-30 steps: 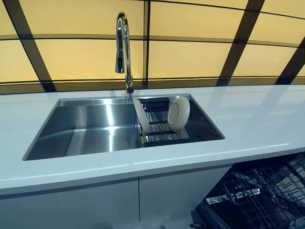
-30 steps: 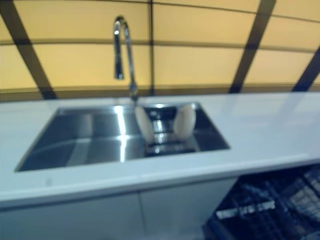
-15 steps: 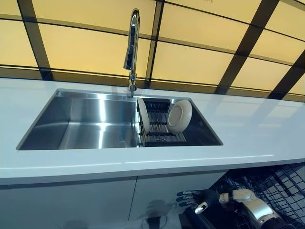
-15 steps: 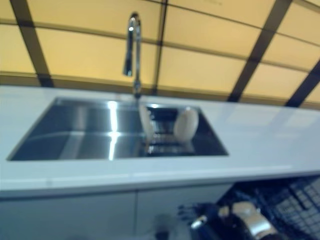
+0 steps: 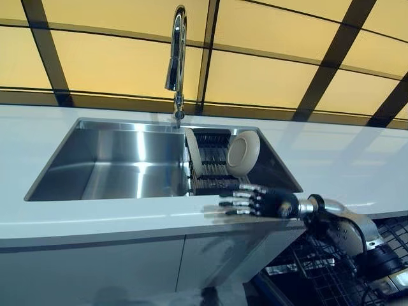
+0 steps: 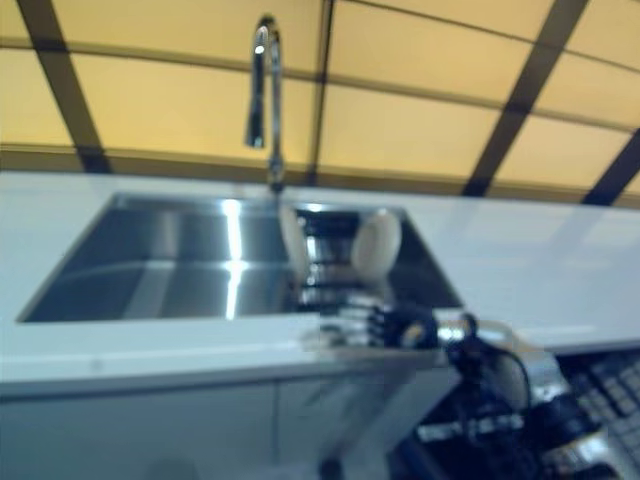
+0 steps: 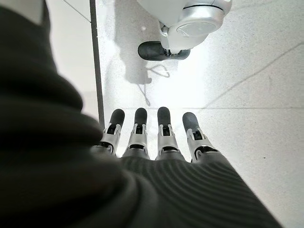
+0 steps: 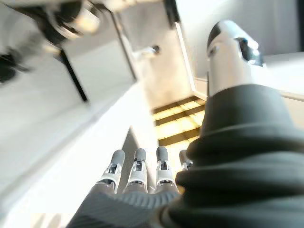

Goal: Take plates into dishwasher

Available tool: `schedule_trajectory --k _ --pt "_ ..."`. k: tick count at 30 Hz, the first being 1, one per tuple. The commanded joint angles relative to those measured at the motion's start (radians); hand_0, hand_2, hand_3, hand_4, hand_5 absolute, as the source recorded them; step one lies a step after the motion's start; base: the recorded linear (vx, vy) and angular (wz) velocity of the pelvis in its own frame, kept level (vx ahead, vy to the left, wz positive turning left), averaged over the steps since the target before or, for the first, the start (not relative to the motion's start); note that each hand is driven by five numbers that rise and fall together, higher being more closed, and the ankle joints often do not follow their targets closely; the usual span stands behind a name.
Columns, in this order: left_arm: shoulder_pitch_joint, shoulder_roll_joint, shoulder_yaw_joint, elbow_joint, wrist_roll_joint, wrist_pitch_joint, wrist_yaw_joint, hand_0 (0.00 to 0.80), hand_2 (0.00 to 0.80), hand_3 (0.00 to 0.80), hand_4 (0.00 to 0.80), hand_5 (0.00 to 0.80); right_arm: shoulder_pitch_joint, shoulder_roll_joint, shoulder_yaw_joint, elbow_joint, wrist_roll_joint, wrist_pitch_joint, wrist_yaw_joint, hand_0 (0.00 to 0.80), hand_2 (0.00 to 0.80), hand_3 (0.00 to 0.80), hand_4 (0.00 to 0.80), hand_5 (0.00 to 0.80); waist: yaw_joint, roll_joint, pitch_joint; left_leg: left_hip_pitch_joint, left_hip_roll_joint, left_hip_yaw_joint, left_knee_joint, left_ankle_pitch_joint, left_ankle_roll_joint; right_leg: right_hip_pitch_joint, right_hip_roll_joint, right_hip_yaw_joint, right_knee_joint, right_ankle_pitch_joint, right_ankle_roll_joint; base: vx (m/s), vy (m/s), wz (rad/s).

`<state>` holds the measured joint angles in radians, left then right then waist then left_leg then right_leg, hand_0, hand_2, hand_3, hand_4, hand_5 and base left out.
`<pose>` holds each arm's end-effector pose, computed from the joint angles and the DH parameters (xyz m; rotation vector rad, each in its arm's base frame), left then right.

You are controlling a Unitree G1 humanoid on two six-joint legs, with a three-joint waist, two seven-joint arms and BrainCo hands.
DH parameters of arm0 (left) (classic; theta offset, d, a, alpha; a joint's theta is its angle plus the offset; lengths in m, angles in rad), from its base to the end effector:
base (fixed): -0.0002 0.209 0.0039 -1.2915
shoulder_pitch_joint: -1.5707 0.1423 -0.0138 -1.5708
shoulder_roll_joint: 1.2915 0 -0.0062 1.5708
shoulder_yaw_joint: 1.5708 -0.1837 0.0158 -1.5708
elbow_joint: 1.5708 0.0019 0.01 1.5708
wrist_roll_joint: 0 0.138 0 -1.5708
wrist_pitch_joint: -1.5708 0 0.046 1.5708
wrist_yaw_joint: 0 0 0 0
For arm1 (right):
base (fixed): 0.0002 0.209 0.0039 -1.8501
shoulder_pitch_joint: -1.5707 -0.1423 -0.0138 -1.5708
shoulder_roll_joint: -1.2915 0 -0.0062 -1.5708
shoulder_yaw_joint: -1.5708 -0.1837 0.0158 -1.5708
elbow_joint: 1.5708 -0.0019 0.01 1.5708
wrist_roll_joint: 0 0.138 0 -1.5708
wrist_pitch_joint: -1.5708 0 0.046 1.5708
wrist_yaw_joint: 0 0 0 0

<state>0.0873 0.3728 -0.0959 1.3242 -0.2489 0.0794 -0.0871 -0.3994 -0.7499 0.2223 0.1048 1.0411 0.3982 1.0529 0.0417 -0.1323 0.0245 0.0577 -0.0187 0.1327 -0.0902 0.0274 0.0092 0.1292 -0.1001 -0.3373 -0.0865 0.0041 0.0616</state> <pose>0.0183 0.2768 -0.1069 0.0928 1.4525 0.2826 0.2657 -0.2303 0.1261 0.3305 0.1399 1.3054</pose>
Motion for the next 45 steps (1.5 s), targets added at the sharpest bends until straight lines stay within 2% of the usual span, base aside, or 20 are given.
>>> schedule_trajectory --k 1,4,9,10,12,21,22,23,25,27,30,37,45 --pt "-0.036 -0.033 -0.031 0.087 0.051 -0.023 0.003 0.0 0.0 0.0 0.0 0.0 -0.116 -0.007 -0.05 0.074 0.16 -0.034 -0.048 0.0 0.0 0.0 0.0 0.0 0.023 0.035 -0.037 0.03 0.05 0.053 0.003 -0.085 -0.04 0.007 0.014 -0.007 -0.001 -0.032 0.036 0.0 0.0 0.0" --pt "-0.039 -0.034 -0.037 0.088 0.056 -0.023 0.005 0.0 0.0 0.0 0.0 0.0 -0.198 -0.041 -0.069 0.115 0.251 -0.05 -0.098 0.0 0.0 0.0 0.0 0.0 0.028 0.032 -0.041 0.033 0.05 0.048 0.003 -0.088 -0.042 0.012 0.015 -0.009 -0.001 -0.035 0.035 0.0 0.0 0.0" --pt "-0.042 -0.036 -0.049 0.084 0.054 -0.016 0.013 0.0 0.0 0.0 0.0 0.0 -0.339 -0.096 -0.075 0.248 0.299 -0.072 -0.301 0.0 0.0 0.0 0.0 0.0 0.036 0.028 -0.045 0.04 0.049 0.042 0.003 -0.091 -0.043 0.019 0.016 -0.013 -0.001 -0.036 0.034 0.0 0.0 0.0" --pt "-0.041 -0.036 -0.049 0.084 0.053 -0.016 0.013 0.0 0.0 0.0 0.0 0.0 -0.349 -0.099 -0.076 0.263 0.298 -0.077 -0.309 0.0 0.0 0.0 0.0 0.0 0.036 0.028 -0.044 0.04 0.049 0.041 0.003 -0.091 -0.043 0.019 0.016 -0.013 -0.001 -0.036 0.034 0.0 0.0 0.0" --pt "-0.044 -0.037 -0.057 0.088 0.046 -0.012 0.016 0.0 0.0 0.0 0.0 0.0 -0.432 -0.14 -0.07 0.378 0.311 -0.095 -0.42 0.0 0.0 0.0 0.0 0.0 0.042 0.026 -0.045 0.042 0.048 0.039 0.003 -0.09 -0.044 0.022 0.017 -0.014 -0.001 -0.036 0.032 0.045 0.005 0.02" --pt "-0.044 -0.041 -0.081 0.1 0.029 0.007 0.026 0.0 0.0 0.0 0.0 0.0 -0.57 -0.188 -0.041 0.553 0.194 -0.189 -0.761 0.0 0.0 0.0 0.0 0.0 0.055 0.023 -0.035 0.036 0.048 0.028 0.003 -0.079 -0.049 0.015 0.018 -0.016 -0.001 -0.027 0.033 0.073 0.003 0.01" --pt "-0.042 -0.042 -0.085 0.101 0.026 0.01 0.029 0.0 0.0 0.0 0.0 0.0 -0.593 -0.187 -0.027 0.572 0.17 -0.199 -0.787 0.0 0.0 0.0 0.0 0.0 0.058 0.024 -0.033 0.036 0.05 0.026 0.003 -0.081 -0.051 0.015 0.018 -0.016 -0.001 -0.028 0.035 0.127 0.015 0.01" --pt "-0.041 -0.042 -0.092 0.099 0.029 0.017 0.037 0.0 0.0 0.0 0.0 0.0 -0.621 -0.186 -0.002 0.588 0.083 -0.225 -0.842 0.0 0.0 0.0 0.0 0.0 0.065 0.022 -0.03 0.031 0.051 0.024 0.003 -0.075 -0.053 0.01 0.017 -0.018 -0.001 -0.024 0.036 0.125 0.016 0.01" --pt "-0.035 -0.044 -0.097 0.096 0.026 0.02 0.046 0.0 0.0 0.0 0.0 0.0 -0.661 -0.189 0.037 0.607 0.036 -0.237 -0.885 0.0 0.0 0.0 0.0 0.0 0.069 0.02 -0.025 0.024 0.051 0.021 0.003 -0.069 -0.055 0.004 0.016 -0.02 -0.001 -0.02 0.039 0.093 0.014 0.01" --pt "-0.034 -0.039 -0.097 0.101 0.028 0.021 0.052 0.0 0.0 0.0 0.0 0.0 -0.714 -0.188 0.075 0.628 -0.009 -0.215 -0.946 0.0 0.0 0.0 0.0 0.0 0.078 0.014 -0.017 0.01 0.053 0.016 0.003 -0.06 -0.059 -0.006 0.015 -0.027 -0.001 -0.017 0.04 0.086 0.007 0.02" --pt "-0.029 -0.035 -0.096 0.099 0.039 0.02 0.054 0.0 0.0 0.0 0.0 0.0 -0.776 -0.201 0.141 0.657 -0.098 -0.158 -0.962 0.0 0.0 0.0 0.0 0.0 0.087 0.008 -0.004 -0.003 0.055 0.01 0.003 -0.054 -0.064 -0.016 0.015 -0.034 -0.001 -0.015 0.042 0.06 -0.003 0.03" --pt "-0.028 -0.021 -0.102 0.092 0.04 0.027 0.063 0.0 0.0 0.0 0.0 0.0 -0.867 -0.204 0.237 0.706 -0.165 -0.063 -0.995 0.0 0.0 0.0 0.0 0.0 0.098 -0.003 0.021 -0.032 0.054 0.0 0.003 -0.043 -0.068 -0.042 0.014 -0.04 -0.001 -0.006 0.044 0.02 -0.004 0.12" --pt "-0.07 0.003 -0.122 0.061 -0.007 0.013 0.079 0.0 0.0 0.0 0.0 0.0 -0.94 -0.149 0.306 0.716 -0.195 -0.053 -1.049 0.0 0.0 0.0 0.0 0.0 0.111 -0.005 0.095 -0.095 0.056 -0.019 0.003 -0.028 -0.064 -0.099 0.015 -0.037 -0.001 0.011 0.041 -0.061 -0.012 0.09"
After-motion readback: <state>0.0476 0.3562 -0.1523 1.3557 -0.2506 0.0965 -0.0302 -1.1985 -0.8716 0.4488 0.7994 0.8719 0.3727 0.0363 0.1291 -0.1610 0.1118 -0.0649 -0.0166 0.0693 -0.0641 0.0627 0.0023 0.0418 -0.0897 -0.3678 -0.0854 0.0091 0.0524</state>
